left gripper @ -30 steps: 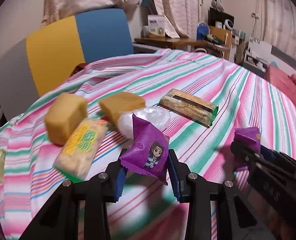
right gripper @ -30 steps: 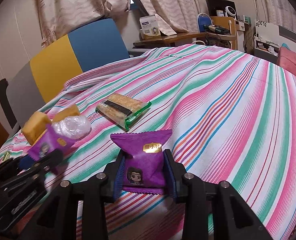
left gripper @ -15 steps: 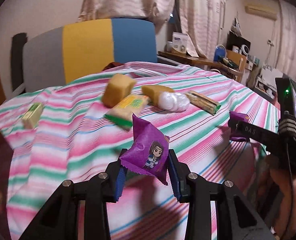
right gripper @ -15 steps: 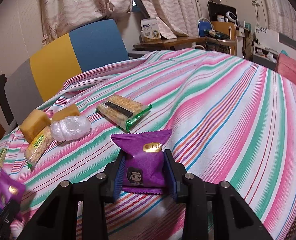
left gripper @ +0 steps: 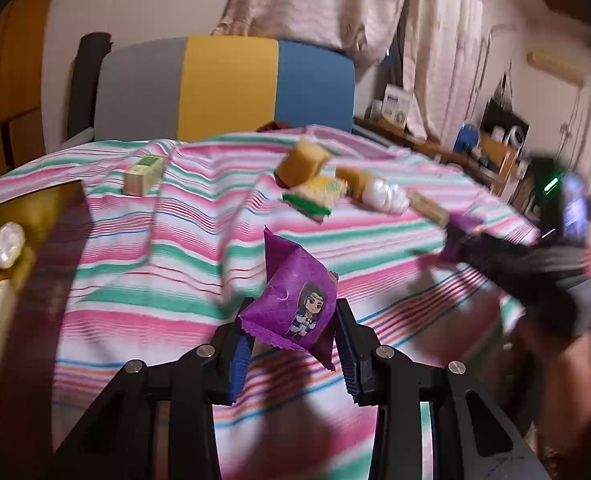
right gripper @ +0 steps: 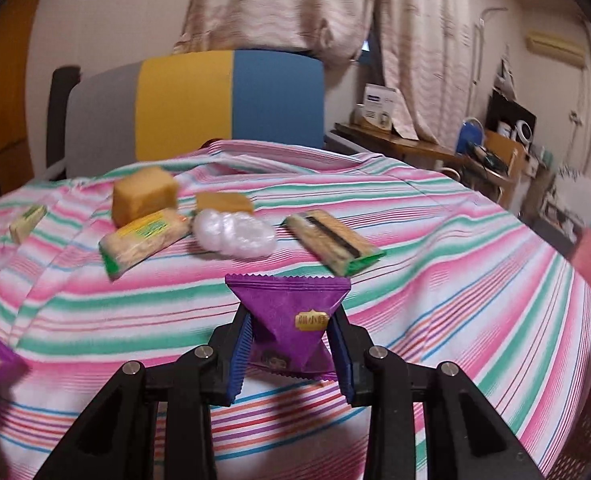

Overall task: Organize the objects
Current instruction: 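Drop the purple packet into the gold tin with the left tool while the right tool holds its packet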

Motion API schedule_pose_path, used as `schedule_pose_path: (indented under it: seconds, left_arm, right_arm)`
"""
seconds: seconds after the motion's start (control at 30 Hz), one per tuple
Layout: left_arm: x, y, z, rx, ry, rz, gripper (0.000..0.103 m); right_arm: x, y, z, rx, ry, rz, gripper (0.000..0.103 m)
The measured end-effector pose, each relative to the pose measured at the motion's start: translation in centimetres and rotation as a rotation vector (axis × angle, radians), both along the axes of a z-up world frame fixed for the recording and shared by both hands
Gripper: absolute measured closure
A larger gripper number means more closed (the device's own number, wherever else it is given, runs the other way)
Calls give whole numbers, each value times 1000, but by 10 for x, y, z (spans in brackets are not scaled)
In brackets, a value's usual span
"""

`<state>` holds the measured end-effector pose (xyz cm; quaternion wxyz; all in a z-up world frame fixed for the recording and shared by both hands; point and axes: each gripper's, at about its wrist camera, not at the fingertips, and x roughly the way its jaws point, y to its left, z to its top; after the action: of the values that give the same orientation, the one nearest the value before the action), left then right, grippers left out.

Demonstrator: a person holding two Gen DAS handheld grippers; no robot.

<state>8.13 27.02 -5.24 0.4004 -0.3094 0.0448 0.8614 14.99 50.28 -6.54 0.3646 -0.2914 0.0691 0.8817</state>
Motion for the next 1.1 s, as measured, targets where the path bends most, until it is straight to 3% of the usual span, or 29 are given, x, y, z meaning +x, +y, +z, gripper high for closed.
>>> schedule_pose_path:
  seconds: [0.23, 0.47, 0.63, 0.83, 1.1]
  left_arm:
    - [-4, -77, 43, 86, 93, 116, 64]
    - [-25, -151, 51, 97, 87, 281, 64]
    - [-38, -198, 49, 107, 67, 399, 64]
    - [-57, -235, 38, 92, 26, 517, 64]
    - [-85, -276, 14, 78, -75, 641, 64]
  right_arm:
    - [-6, -9, -2, 21, -38, 20, 67]
    - [-21, -50, -4, 121, -123, 148, 67]
    - [-26, -74, -3, 126, -139, 223, 67]
    - [-29, -104, 7, -1, -55, 298, 67]
    - [-39, -186, 34, -84, 52, 525, 67]
